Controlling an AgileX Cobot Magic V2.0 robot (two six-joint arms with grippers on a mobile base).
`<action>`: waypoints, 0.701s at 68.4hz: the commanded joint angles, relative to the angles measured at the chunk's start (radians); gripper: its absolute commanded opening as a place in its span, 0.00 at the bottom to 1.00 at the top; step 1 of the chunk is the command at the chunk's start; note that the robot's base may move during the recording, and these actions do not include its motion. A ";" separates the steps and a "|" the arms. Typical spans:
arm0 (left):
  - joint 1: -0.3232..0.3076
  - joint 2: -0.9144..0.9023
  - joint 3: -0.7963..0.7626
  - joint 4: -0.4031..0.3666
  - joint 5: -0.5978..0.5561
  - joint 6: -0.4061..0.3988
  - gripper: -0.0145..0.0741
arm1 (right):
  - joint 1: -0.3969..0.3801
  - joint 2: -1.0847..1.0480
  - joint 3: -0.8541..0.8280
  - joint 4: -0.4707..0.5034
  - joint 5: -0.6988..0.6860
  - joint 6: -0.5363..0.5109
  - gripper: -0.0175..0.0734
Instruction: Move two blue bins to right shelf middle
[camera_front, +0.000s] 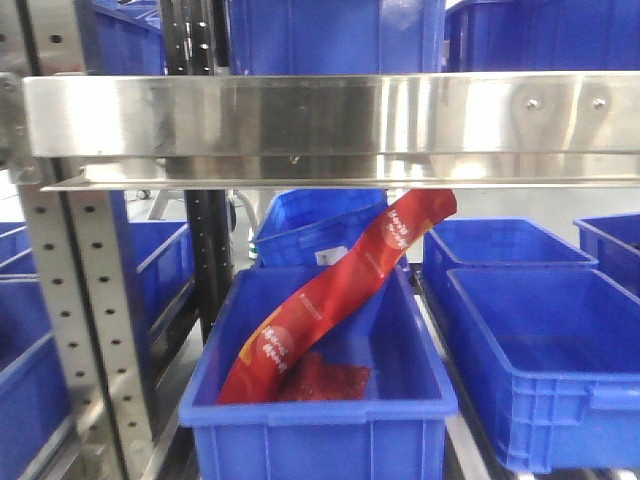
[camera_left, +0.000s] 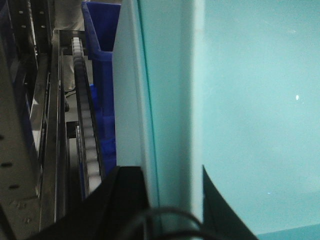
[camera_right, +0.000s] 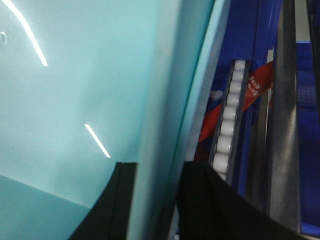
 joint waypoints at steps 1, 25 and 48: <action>0.001 -0.017 -0.017 -0.028 -0.179 -0.013 0.04 | -0.002 -0.022 -0.016 0.009 -0.041 -0.030 0.02; 0.001 -0.017 -0.017 -0.028 -0.179 -0.013 0.04 | -0.002 -0.022 -0.016 0.009 -0.041 -0.030 0.02; 0.001 -0.017 -0.017 -0.028 -0.179 -0.013 0.04 | -0.002 -0.022 -0.016 0.009 -0.041 -0.030 0.02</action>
